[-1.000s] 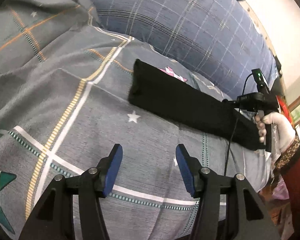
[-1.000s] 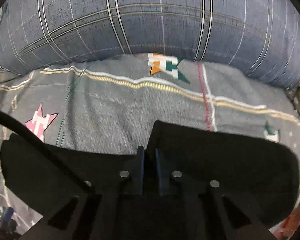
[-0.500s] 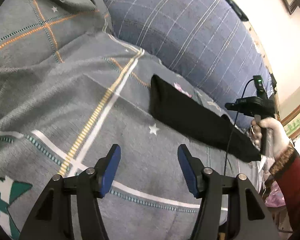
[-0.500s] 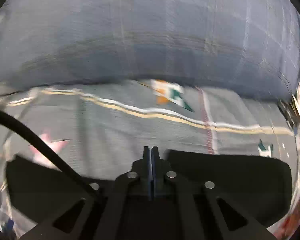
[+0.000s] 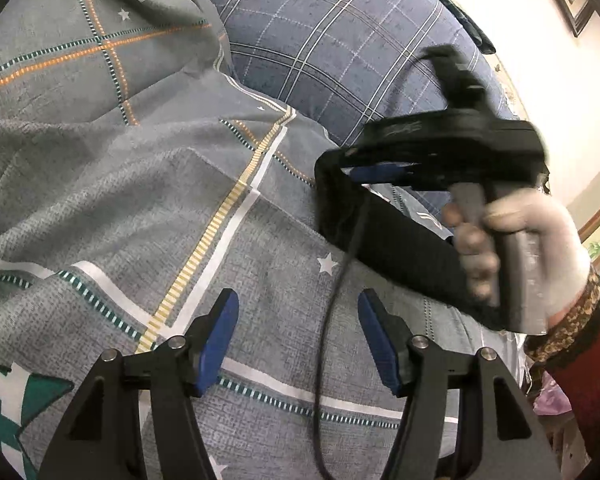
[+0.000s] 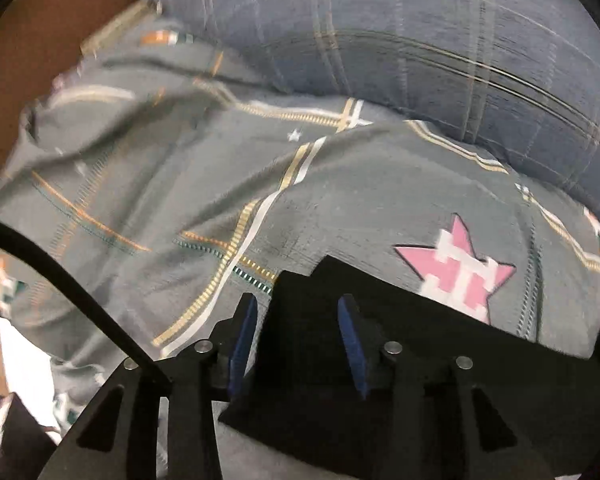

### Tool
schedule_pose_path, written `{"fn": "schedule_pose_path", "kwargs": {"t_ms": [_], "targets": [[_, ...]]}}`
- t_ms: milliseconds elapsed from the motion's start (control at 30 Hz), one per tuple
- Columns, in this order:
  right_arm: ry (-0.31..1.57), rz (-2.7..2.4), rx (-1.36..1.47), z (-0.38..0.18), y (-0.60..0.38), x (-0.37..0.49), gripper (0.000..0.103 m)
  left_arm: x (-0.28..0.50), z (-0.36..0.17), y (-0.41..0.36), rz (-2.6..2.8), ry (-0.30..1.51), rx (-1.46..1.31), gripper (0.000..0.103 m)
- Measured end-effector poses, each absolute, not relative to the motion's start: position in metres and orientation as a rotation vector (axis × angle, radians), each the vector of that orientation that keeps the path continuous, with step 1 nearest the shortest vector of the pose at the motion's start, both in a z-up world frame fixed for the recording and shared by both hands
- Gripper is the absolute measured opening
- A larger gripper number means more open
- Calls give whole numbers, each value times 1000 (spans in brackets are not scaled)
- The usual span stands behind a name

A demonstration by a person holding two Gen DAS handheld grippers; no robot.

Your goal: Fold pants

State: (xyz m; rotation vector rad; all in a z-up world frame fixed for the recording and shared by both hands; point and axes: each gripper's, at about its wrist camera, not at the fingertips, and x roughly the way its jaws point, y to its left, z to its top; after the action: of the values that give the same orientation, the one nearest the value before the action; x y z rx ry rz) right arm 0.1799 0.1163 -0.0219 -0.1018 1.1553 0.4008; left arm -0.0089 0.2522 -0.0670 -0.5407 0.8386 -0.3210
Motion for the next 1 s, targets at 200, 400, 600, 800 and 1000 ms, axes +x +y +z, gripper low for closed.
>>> {"fn": "schedule_pose_path", "kwargs": {"t_ms": [200,400,600,800,1000], "targets": [[1111,337,-232,-13,129,173,2,-7,-70,259,-353,844,-592,61],[1086,280,-196,-4,136,189,2,-7,-71,261,-371,849,-614,61],[1144,368,-5,-17,128,195,26,-10,-70,257,-394,850,-609,63],[1007,354,44,20,69,133,49,-12,-71,253,-411,851,-604,65],[981,194,215,7,-77,47,52,-18,-73,247,-397,846,-582,69]]}}
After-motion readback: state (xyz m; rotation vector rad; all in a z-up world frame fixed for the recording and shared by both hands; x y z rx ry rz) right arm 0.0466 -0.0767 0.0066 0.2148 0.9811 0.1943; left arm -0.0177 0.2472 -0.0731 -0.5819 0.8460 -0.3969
